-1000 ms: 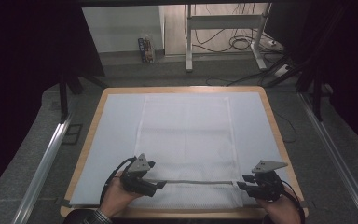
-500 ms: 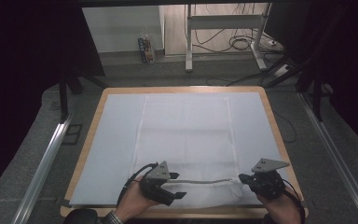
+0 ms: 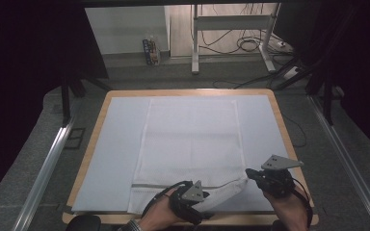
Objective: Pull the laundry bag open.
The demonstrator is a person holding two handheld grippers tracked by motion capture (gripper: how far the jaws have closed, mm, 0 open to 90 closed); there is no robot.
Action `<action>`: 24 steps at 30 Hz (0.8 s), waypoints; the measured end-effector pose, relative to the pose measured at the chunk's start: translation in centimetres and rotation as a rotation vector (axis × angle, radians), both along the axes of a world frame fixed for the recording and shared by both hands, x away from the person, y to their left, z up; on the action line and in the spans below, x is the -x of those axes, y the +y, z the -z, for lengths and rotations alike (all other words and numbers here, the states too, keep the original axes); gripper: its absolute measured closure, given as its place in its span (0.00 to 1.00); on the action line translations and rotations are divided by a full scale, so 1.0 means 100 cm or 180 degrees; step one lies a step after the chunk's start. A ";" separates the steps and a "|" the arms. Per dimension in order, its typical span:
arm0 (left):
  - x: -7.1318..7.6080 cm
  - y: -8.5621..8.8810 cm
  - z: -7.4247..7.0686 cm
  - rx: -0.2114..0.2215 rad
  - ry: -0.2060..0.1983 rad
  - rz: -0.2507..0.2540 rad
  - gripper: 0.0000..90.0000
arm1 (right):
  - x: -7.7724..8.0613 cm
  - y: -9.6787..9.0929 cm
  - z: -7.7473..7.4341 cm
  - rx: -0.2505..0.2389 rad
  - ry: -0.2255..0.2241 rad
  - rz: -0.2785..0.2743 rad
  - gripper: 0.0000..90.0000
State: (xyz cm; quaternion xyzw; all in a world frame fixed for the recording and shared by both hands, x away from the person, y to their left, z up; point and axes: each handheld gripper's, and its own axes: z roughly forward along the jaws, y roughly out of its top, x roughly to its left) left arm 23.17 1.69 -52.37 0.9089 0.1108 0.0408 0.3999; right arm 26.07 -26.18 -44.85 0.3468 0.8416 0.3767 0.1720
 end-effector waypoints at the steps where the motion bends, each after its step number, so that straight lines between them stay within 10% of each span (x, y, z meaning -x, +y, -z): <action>1: 0.000 0.000 0.000 0.0000 0.0000 0.0000 0.50 | 0.000 0.000 0.000 0.0000 0.0000 0.0000 0.98; 8: -0.002 -0.001 0.002 0.0018 0.0016 -0.0127 0.96 | 0.003 -0.001 0.004 -0.0018 0.0124 -0.0025 0.98; 16: -0.009 0.007 0.001 0.0269 0.0218 -0.0242 0.99 | 0.008 -0.008 0.012 -0.0076 0.0368 0.0090 0.61; 24: -0.011 0.011 -0.001 0.0408 0.0231 -0.0317 0.99 | 0.009 -0.012 0.018 -0.0469 0.0849 0.0171 0.32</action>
